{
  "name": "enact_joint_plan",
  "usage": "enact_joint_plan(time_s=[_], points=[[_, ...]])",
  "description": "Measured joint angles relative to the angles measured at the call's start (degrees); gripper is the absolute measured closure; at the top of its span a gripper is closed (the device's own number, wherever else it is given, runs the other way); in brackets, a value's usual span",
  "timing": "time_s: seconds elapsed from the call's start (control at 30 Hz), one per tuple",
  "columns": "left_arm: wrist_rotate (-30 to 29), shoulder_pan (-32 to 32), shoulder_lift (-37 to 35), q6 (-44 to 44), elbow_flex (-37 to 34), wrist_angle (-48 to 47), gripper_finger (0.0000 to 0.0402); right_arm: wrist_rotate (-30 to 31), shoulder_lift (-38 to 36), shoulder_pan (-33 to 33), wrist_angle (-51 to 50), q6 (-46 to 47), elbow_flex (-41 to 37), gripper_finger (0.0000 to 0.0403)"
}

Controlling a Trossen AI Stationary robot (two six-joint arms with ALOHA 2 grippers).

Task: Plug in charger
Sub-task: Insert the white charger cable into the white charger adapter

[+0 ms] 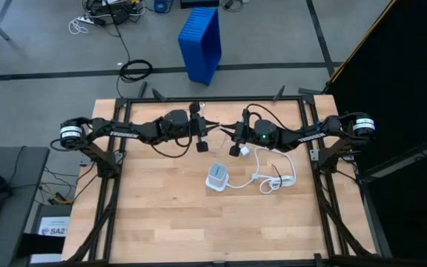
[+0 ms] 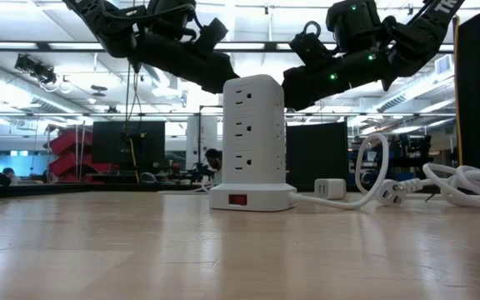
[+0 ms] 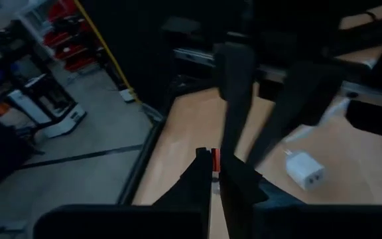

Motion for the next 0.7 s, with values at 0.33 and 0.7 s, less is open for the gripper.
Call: enact_joint_plan(time_s=[0.33,0.7], points=[[0.0,0.8,-1.8,0.4,0.0,1.2,0.0401,0.2,0.0,0.0,0.7,0.8,0.0,0.0313],[0.1,0.8,-1.8,-1.1,0.0,3.8,0.0402,1.9,0.0,1.6,3.1,0.5,-0.1,0.031]])
